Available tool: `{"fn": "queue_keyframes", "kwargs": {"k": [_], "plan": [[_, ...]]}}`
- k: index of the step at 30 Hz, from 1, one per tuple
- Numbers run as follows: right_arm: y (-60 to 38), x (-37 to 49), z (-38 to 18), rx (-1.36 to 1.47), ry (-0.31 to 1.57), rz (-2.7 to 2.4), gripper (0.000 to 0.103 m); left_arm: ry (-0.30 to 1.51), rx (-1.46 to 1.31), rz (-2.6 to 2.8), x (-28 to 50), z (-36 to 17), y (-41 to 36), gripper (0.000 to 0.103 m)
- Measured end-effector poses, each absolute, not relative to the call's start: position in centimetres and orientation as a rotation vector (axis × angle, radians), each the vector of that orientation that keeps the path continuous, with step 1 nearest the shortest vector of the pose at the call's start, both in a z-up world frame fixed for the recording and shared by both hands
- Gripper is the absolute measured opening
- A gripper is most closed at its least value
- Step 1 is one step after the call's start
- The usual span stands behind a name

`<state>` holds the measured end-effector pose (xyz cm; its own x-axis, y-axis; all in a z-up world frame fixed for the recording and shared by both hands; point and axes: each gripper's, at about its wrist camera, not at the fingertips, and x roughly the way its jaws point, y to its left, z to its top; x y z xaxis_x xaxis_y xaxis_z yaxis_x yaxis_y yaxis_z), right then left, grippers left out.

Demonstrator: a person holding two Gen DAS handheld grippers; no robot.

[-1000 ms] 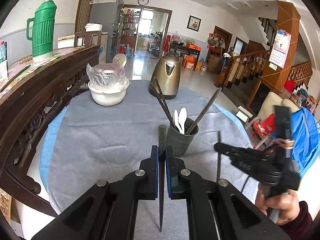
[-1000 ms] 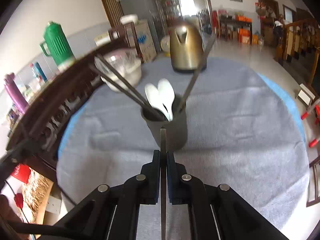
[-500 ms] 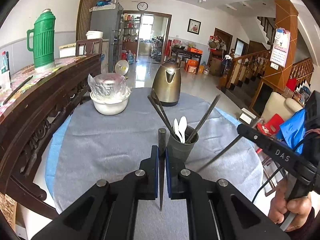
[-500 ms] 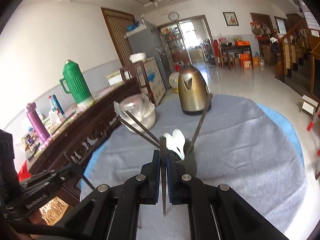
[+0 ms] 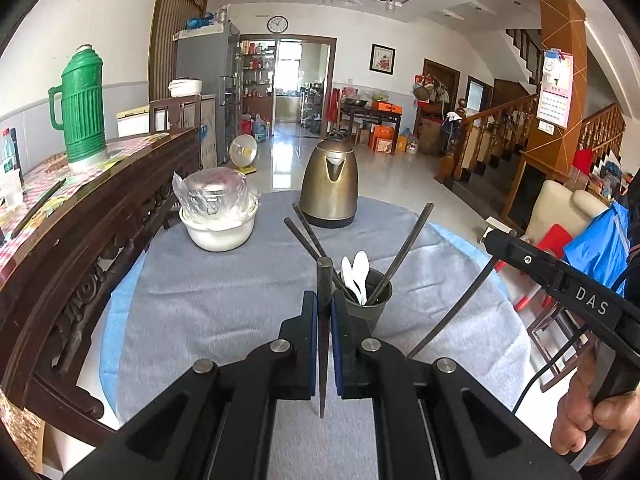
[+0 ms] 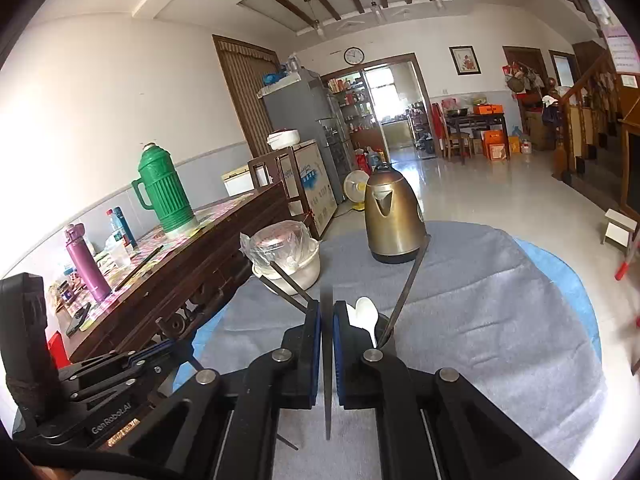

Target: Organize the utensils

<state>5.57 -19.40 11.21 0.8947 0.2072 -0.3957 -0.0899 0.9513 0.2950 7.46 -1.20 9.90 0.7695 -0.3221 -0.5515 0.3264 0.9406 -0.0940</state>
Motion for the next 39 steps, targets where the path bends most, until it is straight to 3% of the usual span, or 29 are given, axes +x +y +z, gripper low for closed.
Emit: {"fn": "queue_keyframes", "kwargs": {"k": [39], "plan": [[-17.1,8.3,8.4,0.273,0.547,0.224,0.006,0.641,-0.039,-0.330,10.0,8.0,1.1,0.007]]}}
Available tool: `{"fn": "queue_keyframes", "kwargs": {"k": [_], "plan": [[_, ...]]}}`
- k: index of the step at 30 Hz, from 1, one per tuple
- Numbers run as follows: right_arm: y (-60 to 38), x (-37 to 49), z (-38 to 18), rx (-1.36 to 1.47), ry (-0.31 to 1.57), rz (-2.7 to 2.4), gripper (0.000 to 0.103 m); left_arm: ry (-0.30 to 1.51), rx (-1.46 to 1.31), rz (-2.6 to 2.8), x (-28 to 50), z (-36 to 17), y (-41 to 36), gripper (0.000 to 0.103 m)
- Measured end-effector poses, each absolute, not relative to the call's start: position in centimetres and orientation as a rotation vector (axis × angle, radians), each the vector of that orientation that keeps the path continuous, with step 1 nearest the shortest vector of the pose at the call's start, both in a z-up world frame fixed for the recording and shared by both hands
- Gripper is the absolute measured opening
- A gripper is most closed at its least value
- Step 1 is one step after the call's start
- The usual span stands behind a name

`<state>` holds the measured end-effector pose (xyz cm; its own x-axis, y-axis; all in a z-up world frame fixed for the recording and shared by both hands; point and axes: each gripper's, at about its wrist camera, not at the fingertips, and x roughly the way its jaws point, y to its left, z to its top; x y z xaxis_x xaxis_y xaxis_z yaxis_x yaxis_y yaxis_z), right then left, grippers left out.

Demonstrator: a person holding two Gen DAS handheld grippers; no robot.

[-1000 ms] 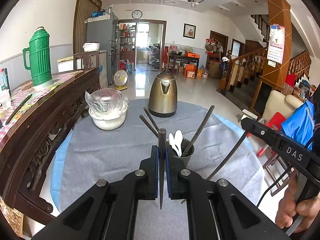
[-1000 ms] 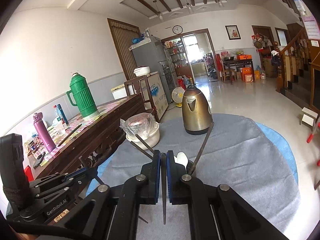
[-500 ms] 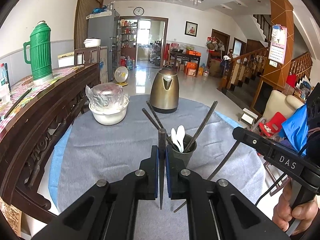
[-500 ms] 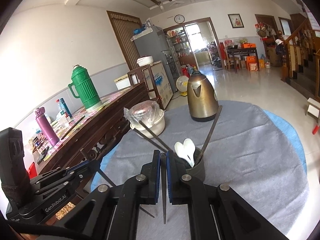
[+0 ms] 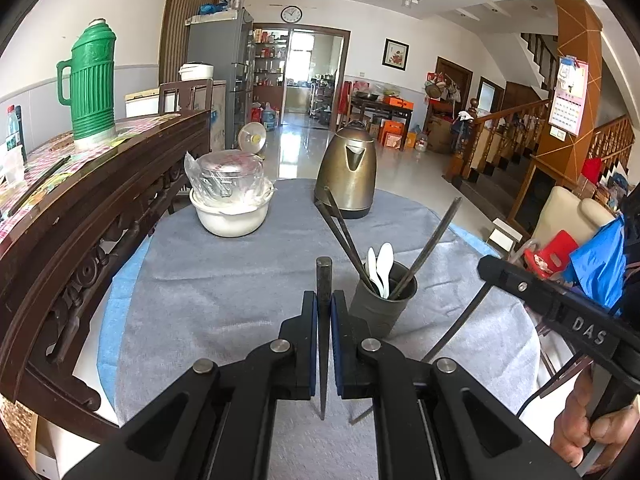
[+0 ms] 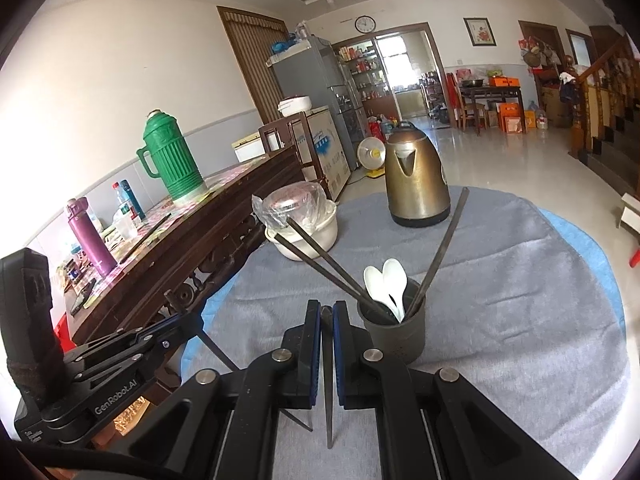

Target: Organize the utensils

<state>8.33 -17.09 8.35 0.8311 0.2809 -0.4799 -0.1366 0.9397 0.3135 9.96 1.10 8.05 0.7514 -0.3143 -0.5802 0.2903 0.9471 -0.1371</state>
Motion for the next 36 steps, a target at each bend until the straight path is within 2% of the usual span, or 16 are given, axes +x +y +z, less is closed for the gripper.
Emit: {"fn": "queue_keyframes", "kwargs": {"k": [12,23,28,33,36], "plan": [[-18.6,8.6,13.5,0.222,0.452,0.182,0.006,0.565,-0.048,-0.423,12.3,13.1,-0.1,0.007],[-20.0,7.8,19.1,0.187,0.306,0.144,0.006,0.401,-0.084,-0.479,13.9,18.3,-3.2,0.007],[-20.8,8.0,20.5,0.207,0.247,0.119,0.006,0.380,-0.093,-0.476,15.0,17.6,-5.0,0.007],[-21.3,8.8,19.7,0.215,0.282,0.120,0.006,0.443,-0.102,-0.474,15.4,15.3,-4.8,0.007],[-23.6,9.1,17.4,0.242,0.366,0.096,0.008,0.493,-0.082,-0.460,15.3,13.9,-4.3,0.007]]}}
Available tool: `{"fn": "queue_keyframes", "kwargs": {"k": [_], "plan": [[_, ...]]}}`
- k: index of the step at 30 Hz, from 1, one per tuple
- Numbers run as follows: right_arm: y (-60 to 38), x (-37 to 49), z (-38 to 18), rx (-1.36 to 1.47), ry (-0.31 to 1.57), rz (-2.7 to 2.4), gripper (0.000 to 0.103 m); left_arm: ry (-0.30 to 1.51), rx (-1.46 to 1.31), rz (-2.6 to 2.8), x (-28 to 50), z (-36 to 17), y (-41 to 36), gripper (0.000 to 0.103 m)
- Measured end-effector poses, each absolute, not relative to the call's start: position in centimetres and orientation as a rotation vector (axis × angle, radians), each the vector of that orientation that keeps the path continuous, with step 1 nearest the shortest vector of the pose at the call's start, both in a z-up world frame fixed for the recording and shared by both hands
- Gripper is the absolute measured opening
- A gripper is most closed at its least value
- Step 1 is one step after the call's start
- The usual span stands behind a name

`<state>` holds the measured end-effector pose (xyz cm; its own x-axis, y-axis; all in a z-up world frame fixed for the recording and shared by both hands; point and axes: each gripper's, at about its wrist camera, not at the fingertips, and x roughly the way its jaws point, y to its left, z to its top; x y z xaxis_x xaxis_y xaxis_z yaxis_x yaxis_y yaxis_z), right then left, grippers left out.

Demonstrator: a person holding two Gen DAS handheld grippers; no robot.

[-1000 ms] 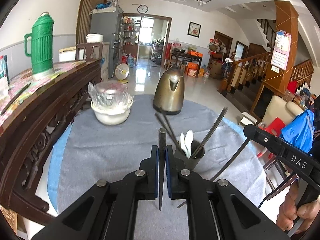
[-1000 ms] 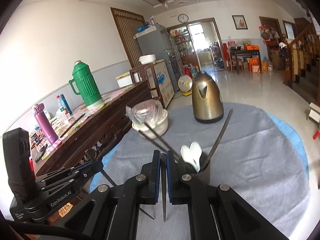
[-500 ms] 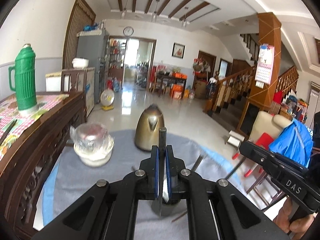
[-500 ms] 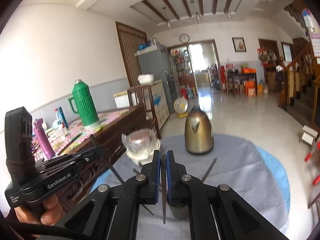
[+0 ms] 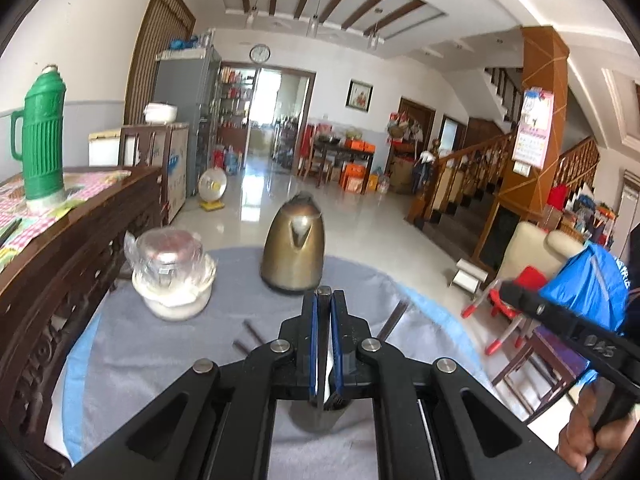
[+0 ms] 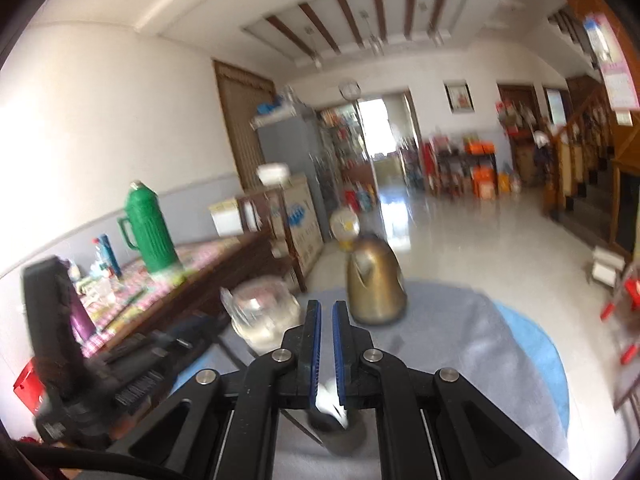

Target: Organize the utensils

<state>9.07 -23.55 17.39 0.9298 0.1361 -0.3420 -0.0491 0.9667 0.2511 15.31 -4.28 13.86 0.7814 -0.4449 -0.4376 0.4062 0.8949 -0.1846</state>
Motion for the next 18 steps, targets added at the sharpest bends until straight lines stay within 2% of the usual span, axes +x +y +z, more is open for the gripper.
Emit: {"fn": "queue_keyframes", "kwargs": {"k": [8,12,18], "plan": [[-34.6,9.6,3.2,0.656,0.851,-0.054,0.010,0.572,-0.052,-0.465,13.2,11.7,-2.6,0.007],[-39.1,7.7,-3.5,0.882,0.988,-0.152,0.017,0.575,-0.066,-0.470,12.0,11.2,-1.9,0.007],[-42.6,5.7,-9.3,1.092,1.053,-0.297,0.017,0.595,-0.077,-0.488,10.7,10.6,-1.3,0.007]]}}
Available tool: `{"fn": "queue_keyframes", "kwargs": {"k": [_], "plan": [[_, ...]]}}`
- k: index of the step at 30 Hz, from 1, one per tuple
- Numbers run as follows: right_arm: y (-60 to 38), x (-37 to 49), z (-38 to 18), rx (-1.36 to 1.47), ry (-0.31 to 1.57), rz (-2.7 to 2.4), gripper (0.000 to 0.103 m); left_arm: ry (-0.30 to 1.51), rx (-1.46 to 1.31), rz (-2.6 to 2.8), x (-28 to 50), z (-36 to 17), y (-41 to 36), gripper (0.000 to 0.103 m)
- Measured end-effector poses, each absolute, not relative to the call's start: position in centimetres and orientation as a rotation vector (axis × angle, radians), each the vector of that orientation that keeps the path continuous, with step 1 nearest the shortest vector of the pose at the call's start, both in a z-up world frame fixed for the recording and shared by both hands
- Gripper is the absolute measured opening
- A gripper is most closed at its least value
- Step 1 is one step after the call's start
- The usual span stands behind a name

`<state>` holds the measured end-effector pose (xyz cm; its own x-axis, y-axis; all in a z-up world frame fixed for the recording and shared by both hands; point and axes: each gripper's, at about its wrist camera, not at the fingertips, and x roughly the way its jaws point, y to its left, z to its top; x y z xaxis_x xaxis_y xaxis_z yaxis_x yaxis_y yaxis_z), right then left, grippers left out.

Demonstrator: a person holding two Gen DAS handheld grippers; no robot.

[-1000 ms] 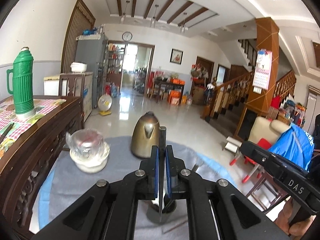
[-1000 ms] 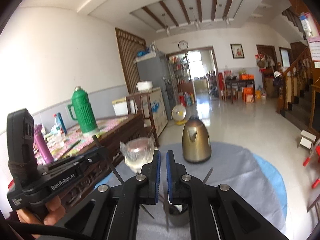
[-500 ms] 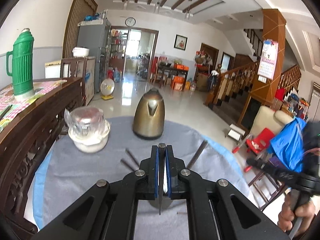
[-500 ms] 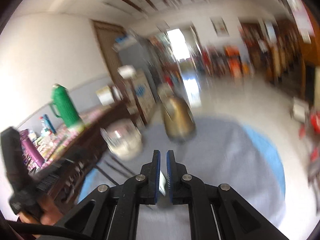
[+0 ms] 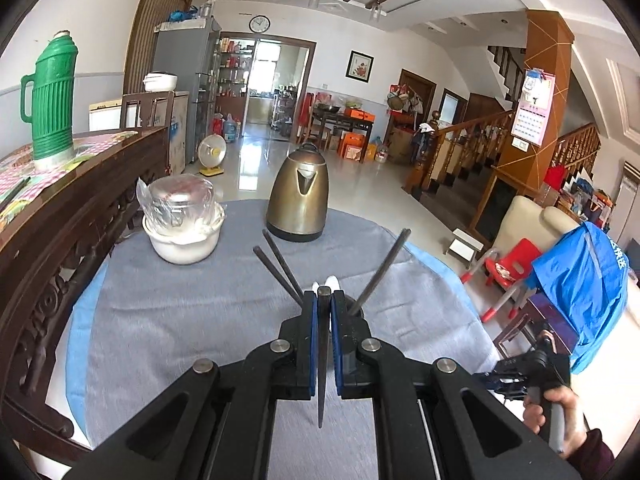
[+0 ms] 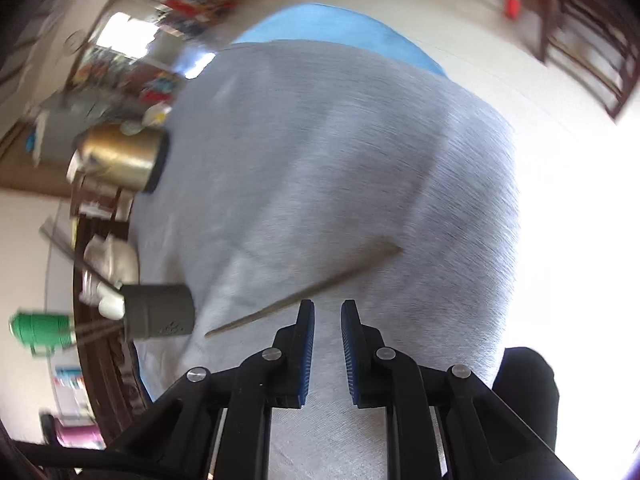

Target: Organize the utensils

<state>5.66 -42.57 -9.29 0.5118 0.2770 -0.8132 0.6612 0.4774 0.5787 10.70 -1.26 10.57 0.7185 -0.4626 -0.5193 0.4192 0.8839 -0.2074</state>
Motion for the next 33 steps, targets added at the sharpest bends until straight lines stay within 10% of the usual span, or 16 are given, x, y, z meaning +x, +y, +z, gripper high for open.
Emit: {"fn": "queue_keyframes", "kwargs": {"k": [14,25,33], "plan": [[-44.6,7.1,-11.9,1.238,1.031,-0.470,0.022,0.626,-0.099,-0.507,9.2,9.0,-0.2,0.007],[-41.3,13.6,-9.8,0.784,1.177,-0.658,0.024,0.620,-0.105,-0.509,9.2,8.8,-0.1,0.007],[-38.4,15.2,-9.7,0.559,1.120,-0.639,0.009,0.617,-0.100,-0.500,8.8,9.0,0.2,0.007]]}}
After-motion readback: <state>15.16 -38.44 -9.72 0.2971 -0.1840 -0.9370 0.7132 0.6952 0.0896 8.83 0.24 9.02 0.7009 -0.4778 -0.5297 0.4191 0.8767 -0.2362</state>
